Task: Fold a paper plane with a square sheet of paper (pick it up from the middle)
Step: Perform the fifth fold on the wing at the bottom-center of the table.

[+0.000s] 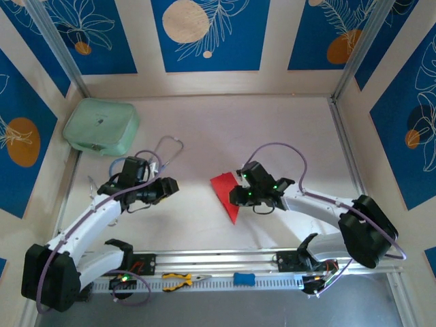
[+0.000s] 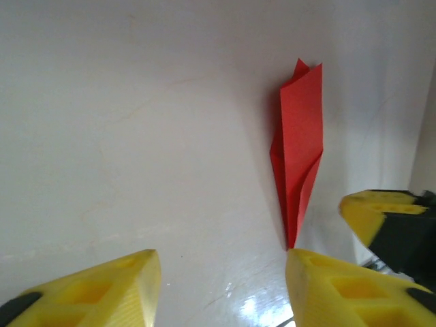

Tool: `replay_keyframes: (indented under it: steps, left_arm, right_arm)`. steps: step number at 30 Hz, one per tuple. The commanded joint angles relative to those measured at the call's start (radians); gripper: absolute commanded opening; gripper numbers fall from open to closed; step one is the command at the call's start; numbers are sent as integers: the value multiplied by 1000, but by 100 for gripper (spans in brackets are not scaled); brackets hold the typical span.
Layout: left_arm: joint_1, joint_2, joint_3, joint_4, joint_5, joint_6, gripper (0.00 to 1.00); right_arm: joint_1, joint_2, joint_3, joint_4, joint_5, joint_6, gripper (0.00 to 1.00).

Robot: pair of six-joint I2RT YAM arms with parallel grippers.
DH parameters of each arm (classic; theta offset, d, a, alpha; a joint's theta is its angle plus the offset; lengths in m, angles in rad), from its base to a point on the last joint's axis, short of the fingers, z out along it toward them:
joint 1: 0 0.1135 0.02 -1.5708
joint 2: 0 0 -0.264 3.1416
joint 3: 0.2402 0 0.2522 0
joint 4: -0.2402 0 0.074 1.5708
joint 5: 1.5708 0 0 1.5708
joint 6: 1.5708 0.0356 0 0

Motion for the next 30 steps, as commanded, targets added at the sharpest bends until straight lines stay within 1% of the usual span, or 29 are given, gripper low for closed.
replay_keyframes:
  steps: [1, 4, 9, 13, 15, 18, 21, 23, 26, 28, 30]
  left_arm:
    - [6, 13, -7, 113, 79, -22, 46]
    - [6, 45, -1, 146, 88, -22, 43]
    - [6, 84, 0, 182, 99, -18, 43]
    - [6, 132, 3, 226, 124, -21, 41]
    - [6, 152, 3, 246, 126, -24, 41]
    - [6, 181, 2, 274, 129, -32, 42]
    - [4, 205, -13, 315, 137, -47, 42]
    - [2, 222, -19, 338, 144, -56, 42]
    - [-4, 245, -16, 356, 148, -66, 42]
    - [-10, 265, -6, 365, 156, -69, 42]
    - [-17, 276, 1, 367, 158, -69, 42]
  right_arm:
    - [-31, 40, 2, 120, -214, 13, 10]
    - [-39, 96, 3, 149, -232, 19, 9]
    - [-45, 181, -3, 186, -207, 65, 8]
    - [-41, 240, -12, 224, -201, 125, 8]
    - [-35, 258, -16, 221, -160, 185, 8]
    - [-21, 280, -25, 214, -98, 298, 9]
    - [21, 303, -28, 218, -20, 466, 8]
    - [60, 323, -33, 233, 27, 592, 8]
    - [130, 354, -57, 310, 112, 816, 7]
    - [172, 373, -60, 353, 163, 928, 7]
    - [220, 378, -70, 392, 246, 1051, 7]
